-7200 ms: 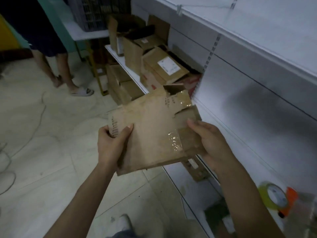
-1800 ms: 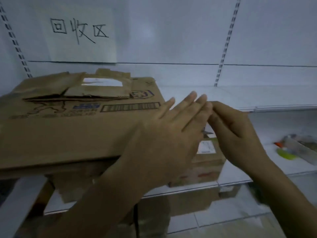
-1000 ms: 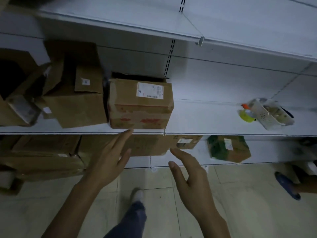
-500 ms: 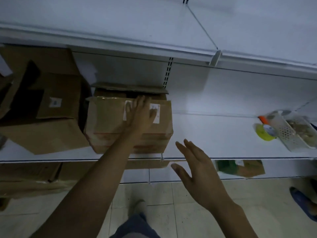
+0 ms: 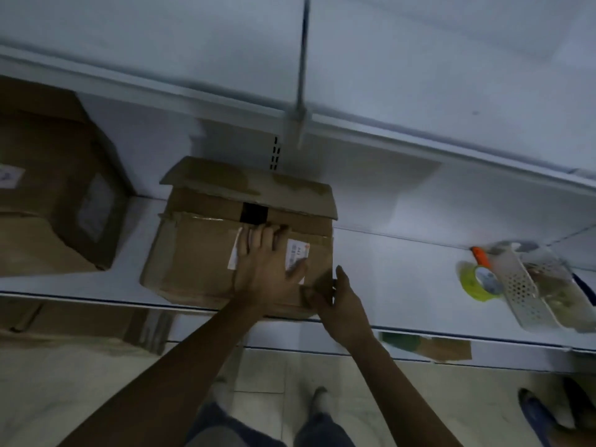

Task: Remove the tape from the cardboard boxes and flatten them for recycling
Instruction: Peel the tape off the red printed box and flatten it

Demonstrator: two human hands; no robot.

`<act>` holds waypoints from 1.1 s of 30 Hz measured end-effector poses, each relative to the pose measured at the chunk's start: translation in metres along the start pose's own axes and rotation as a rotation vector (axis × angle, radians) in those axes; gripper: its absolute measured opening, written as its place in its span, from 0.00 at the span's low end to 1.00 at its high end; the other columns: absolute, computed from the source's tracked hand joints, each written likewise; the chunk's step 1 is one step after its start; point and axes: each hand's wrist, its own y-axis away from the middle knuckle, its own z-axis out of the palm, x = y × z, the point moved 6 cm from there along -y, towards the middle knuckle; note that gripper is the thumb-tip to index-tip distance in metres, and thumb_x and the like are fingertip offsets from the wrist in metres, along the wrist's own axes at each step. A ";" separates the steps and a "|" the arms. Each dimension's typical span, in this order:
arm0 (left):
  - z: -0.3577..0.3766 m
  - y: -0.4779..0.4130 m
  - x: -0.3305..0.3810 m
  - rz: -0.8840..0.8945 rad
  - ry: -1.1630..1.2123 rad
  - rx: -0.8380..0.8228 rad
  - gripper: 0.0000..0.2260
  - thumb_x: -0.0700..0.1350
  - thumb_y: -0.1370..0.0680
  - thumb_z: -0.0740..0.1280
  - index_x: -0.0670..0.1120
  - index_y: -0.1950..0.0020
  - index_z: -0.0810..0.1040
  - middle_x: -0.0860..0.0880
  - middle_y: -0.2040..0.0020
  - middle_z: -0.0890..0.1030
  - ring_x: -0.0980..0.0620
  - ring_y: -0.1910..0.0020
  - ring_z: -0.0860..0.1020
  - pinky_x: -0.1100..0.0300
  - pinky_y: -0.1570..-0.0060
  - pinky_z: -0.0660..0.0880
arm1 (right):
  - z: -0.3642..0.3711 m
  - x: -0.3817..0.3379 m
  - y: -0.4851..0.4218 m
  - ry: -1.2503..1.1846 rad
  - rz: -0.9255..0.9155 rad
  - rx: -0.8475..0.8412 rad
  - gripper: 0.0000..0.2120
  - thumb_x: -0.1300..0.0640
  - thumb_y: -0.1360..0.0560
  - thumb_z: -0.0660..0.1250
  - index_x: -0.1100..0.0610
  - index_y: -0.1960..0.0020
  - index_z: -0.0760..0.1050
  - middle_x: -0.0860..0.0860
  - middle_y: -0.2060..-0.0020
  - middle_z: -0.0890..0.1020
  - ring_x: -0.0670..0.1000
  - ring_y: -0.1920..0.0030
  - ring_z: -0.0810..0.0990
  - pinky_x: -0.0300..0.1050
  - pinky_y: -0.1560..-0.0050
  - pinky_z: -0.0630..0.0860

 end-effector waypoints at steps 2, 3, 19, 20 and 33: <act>0.010 0.003 0.034 -0.038 -0.024 -0.040 0.31 0.67 0.24 0.54 0.48 0.29 0.68 0.44 0.32 0.72 0.43 0.32 0.67 0.44 0.28 0.55 | -0.025 0.015 -0.013 0.005 -0.001 0.012 0.32 0.47 0.25 0.67 0.57 0.27 0.58 0.56 0.33 0.72 0.57 0.37 0.74 0.49 0.39 0.71; 0.015 0.005 0.050 -0.067 -0.026 -0.052 0.31 0.66 0.24 0.53 0.48 0.28 0.67 0.44 0.31 0.70 0.44 0.31 0.65 0.44 0.28 0.54 | -0.038 0.026 -0.016 0.021 0.007 0.027 0.31 0.48 0.25 0.68 0.57 0.28 0.59 0.56 0.35 0.74 0.57 0.38 0.74 0.49 0.40 0.71; -0.014 0.002 0.200 -0.135 0.042 0.411 0.27 0.63 0.34 0.72 0.45 0.44 0.81 0.39 0.48 0.79 0.40 0.44 0.70 0.43 0.41 0.64 | -0.170 0.114 -0.035 -0.572 -0.268 0.201 0.06 0.62 0.25 0.69 0.58 0.48 0.76 0.49 0.56 0.81 0.44 0.56 0.80 0.40 0.56 0.77; -0.021 0.002 0.204 -0.097 0.042 0.448 0.25 0.61 0.32 0.72 0.45 0.44 0.81 0.39 0.47 0.79 0.42 0.43 0.68 0.44 0.40 0.63 | -0.174 0.113 -0.038 -0.661 -0.276 0.190 0.01 0.62 0.24 0.66 0.57 0.53 0.76 0.48 0.60 0.81 0.42 0.59 0.80 0.37 0.59 0.76; -0.020 0.062 0.141 -0.898 1.001 0.236 0.10 0.43 0.23 0.68 0.36 0.47 0.78 0.34 0.51 0.81 0.35 0.51 0.79 0.37 0.49 0.77 | -0.236 0.133 -0.082 -0.253 -0.198 0.479 0.12 0.58 0.23 0.66 0.58 0.41 0.73 0.55 0.45 0.76 0.56 0.42 0.74 0.43 0.45 0.71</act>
